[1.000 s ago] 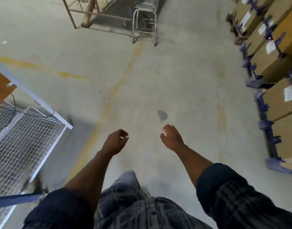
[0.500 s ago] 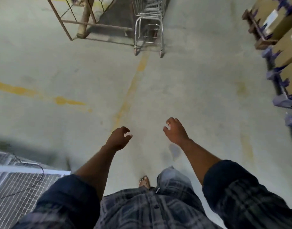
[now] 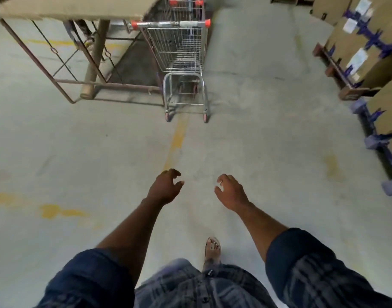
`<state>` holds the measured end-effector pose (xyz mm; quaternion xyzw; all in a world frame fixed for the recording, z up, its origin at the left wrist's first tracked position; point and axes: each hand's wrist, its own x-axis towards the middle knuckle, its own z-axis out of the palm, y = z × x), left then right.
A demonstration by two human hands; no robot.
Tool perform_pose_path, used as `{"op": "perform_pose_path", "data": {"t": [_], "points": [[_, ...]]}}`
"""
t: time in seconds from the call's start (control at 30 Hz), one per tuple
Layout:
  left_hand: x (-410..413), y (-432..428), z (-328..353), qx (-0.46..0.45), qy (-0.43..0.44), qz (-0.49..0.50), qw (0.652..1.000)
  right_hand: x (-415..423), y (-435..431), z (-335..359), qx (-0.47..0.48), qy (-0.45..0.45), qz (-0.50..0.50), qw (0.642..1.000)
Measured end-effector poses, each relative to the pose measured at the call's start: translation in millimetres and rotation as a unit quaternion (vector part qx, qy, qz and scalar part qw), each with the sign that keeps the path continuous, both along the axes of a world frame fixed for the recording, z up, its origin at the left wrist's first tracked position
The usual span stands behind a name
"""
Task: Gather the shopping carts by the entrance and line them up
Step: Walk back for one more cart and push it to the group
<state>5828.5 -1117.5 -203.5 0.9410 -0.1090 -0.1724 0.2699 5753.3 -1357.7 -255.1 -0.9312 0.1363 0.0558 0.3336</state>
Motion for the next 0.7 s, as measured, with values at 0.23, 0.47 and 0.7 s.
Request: {"op": "perform_pose_path", "data": {"t": [0.23,0.47,0.7], "points": [[204,-46,6,-0.029,-0.021,0.035,0.999,228,-61,26,-0.060,-0.013,0.046,0.997],[421,-83,-13,-0.054,-0.016,0.029,0.998,461,-81,26,-0.076,-0.009,0.061,0.995],[626,-110,36,-0.061,-0.042,0.036,0.997,661,-82,75,-0.195,-0.088,0.188,0.959]]}}
